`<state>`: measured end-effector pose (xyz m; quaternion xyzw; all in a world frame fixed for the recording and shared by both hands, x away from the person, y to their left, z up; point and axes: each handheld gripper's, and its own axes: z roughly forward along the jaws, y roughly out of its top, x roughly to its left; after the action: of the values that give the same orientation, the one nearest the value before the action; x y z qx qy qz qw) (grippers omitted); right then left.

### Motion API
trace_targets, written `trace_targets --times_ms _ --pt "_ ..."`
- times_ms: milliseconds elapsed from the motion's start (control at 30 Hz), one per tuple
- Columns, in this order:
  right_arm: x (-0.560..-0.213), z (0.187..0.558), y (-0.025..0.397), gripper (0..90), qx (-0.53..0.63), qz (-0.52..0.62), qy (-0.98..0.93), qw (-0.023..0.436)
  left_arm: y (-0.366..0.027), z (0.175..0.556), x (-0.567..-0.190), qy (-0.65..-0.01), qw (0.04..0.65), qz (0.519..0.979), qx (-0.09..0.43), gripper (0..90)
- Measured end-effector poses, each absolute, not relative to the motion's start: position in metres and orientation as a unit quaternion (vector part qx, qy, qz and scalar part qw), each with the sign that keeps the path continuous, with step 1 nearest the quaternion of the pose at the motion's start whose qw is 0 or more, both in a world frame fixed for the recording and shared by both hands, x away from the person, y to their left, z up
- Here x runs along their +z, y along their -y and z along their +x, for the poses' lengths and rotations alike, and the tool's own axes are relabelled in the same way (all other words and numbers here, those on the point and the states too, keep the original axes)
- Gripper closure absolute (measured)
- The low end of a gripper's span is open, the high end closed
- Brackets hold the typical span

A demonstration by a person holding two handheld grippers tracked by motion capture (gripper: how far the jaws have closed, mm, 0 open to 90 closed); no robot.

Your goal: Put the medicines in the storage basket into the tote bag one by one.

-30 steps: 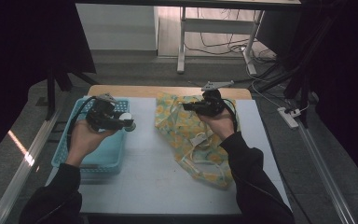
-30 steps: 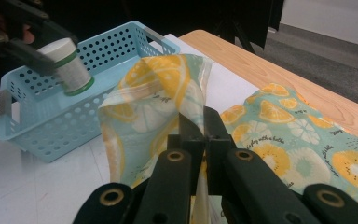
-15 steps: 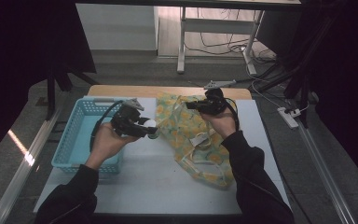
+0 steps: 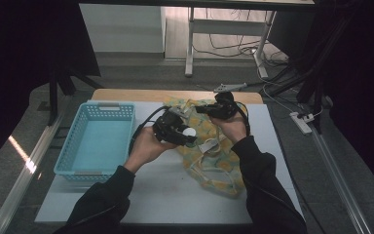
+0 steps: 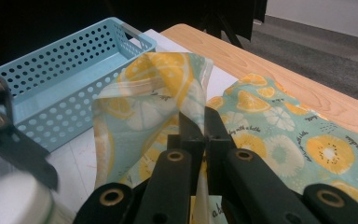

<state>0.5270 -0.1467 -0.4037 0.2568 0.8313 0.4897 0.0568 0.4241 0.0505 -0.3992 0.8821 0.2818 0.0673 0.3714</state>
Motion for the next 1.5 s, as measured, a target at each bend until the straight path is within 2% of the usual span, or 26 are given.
trace_targets --times_ms 567,1367,1433,1500 --pt "-0.404 0.53 0.151 89.3 0.489 0.264 -0.829 0.06 -0.014 0.461 -0.423 -0.291 0.362 0.879 0.108 51.0" --pt "-0.419 0.534 0.143 89.3 0.465 0.271 -0.84 0.065 -0.014 0.487 -0.479 -0.317 0.316 0.888 0.109 50.3" --pt "-0.42 0.535 0.143 89.3 0.465 0.272 -0.84 0.065 -0.014 0.486 -0.479 -0.31 0.315 0.89 0.114 49.1" --pt "-0.421 0.535 0.143 89.2 0.466 0.273 -0.839 0.065 -0.014 0.485 -0.478 -0.314 0.323 0.885 0.118 42.3"
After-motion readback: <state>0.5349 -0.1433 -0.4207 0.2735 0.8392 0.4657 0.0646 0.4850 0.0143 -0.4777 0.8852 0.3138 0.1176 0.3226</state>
